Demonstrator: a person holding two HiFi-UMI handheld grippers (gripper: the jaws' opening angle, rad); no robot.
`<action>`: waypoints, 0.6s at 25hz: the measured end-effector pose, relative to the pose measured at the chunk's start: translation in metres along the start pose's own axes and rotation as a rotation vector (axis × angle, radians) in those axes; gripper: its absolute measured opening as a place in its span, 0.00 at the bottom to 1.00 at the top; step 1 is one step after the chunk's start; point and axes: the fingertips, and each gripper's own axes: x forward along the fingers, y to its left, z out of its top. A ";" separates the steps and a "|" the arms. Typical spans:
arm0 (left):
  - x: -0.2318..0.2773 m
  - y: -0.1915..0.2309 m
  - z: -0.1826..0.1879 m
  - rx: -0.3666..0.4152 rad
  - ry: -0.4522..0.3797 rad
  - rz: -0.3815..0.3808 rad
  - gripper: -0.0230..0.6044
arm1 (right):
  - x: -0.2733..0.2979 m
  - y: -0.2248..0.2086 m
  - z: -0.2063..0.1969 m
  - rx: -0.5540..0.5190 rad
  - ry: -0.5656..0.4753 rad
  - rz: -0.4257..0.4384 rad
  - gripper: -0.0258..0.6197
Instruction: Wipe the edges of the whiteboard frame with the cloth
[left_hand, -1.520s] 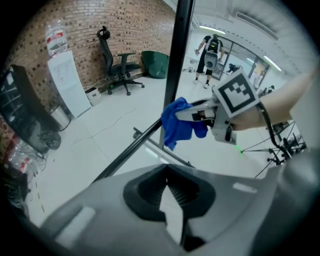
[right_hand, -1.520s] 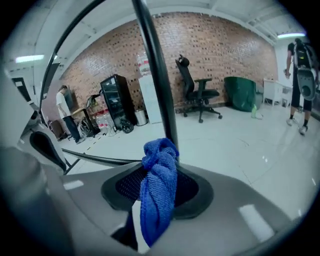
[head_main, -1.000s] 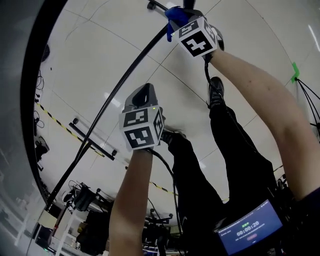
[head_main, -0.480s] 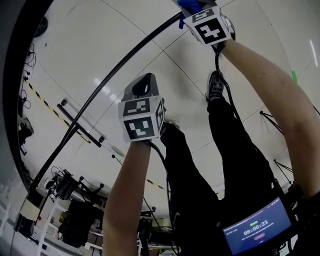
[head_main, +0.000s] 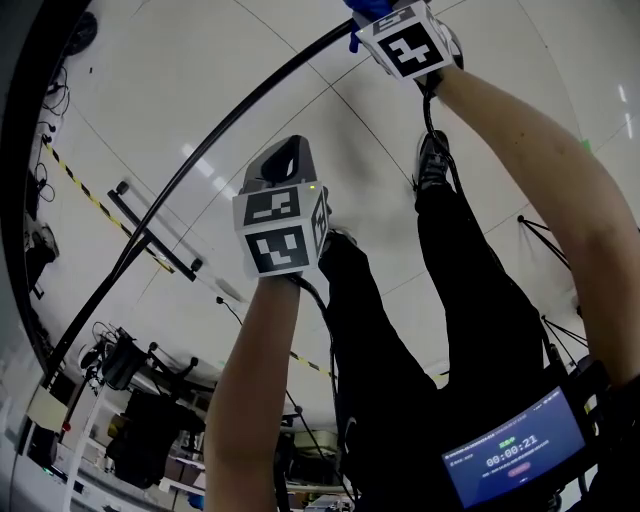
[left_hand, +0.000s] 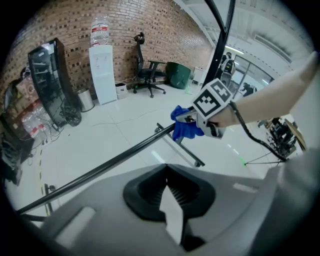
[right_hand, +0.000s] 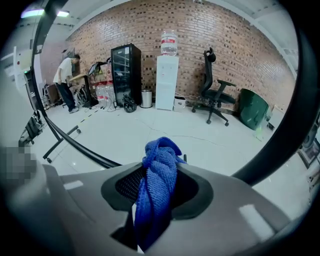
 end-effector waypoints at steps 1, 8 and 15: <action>-0.002 0.002 -0.002 0.002 -0.002 0.002 0.04 | 0.000 0.003 0.000 0.000 -0.002 -0.001 0.26; -0.014 0.032 -0.023 -0.023 -0.014 0.047 0.04 | 0.007 0.039 0.010 -0.036 -0.031 0.021 0.26; -0.036 0.047 -0.046 -0.084 -0.032 0.063 0.04 | 0.005 0.078 0.023 -0.086 -0.022 0.052 0.26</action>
